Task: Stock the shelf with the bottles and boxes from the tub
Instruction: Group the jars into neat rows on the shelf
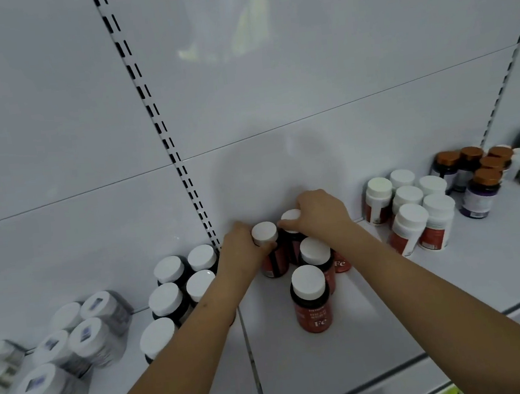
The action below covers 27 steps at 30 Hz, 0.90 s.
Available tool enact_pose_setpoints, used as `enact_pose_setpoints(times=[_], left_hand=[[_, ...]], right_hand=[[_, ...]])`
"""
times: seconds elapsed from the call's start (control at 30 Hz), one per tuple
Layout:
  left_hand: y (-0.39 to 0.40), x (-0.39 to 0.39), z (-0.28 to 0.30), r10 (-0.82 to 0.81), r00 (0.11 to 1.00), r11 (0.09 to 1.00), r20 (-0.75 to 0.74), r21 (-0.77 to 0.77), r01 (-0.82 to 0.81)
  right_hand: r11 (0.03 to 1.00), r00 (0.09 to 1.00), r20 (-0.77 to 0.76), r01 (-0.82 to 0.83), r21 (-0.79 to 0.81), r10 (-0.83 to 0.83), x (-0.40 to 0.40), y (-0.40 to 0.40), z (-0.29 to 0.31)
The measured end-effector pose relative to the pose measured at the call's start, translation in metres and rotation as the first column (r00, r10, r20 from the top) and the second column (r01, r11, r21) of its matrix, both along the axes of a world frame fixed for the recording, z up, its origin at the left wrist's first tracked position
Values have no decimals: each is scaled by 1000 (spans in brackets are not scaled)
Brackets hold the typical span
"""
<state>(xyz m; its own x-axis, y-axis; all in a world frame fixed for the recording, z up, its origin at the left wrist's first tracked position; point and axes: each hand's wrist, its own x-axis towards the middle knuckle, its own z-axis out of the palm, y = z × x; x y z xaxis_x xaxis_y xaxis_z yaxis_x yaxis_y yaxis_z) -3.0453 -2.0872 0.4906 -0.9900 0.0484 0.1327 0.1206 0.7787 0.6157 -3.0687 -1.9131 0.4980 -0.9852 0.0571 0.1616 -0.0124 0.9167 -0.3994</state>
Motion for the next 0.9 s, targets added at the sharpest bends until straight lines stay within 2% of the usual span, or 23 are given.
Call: enact_pose_setpoints(times=[0.23, 0.33, 0.4, 0.47, 0.57, 0.67, 0.73, 0.8, 0.9], left_hand=[[-11, -11, -12, -21, 999, 999, 40, 49, 19], [-11, -14, -11, -39, 998, 999, 40, 24, 38], [-12, -14, -6, -54, 994, 998, 94, -8, 55], [-12, -10, 2, -47, 991, 997, 122, -63, 55], [-13, 1, 12, -13, 998, 992, 58, -123, 20], [-12, 25, 16, -56, 997, 995, 45, -84, 59], [-7, 44, 16, -114, 992, 991, 53, -64, 118], [-1, 61, 14, -183, 982, 981, 52, -50, 186], [8, 78, 3, -267, 960, 960, 85, -60, 273]], right_hand=[[1000, 999, 53, -14, 24, 12, -6, 1, 0], [999, 998, 58, -22, 28, 20, -6, 2, -2], [999, 996, 81, -39, 23, 37, -6, 4, -1], [999, 995, 93, -46, -17, 47, -4, 13, 5], [989, 998, -19, -61, -137, 59, 4, 38, 17], [955, 978, -81, -205, -212, 192, 27, 59, 27], [918, 939, -83, -343, -199, 333, 45, 63, 28], [883, 892, -67, -452, -130, 447, 59, 61, 23], [845, 846, -4, -531, 62, 533, 64, 53, 14]])
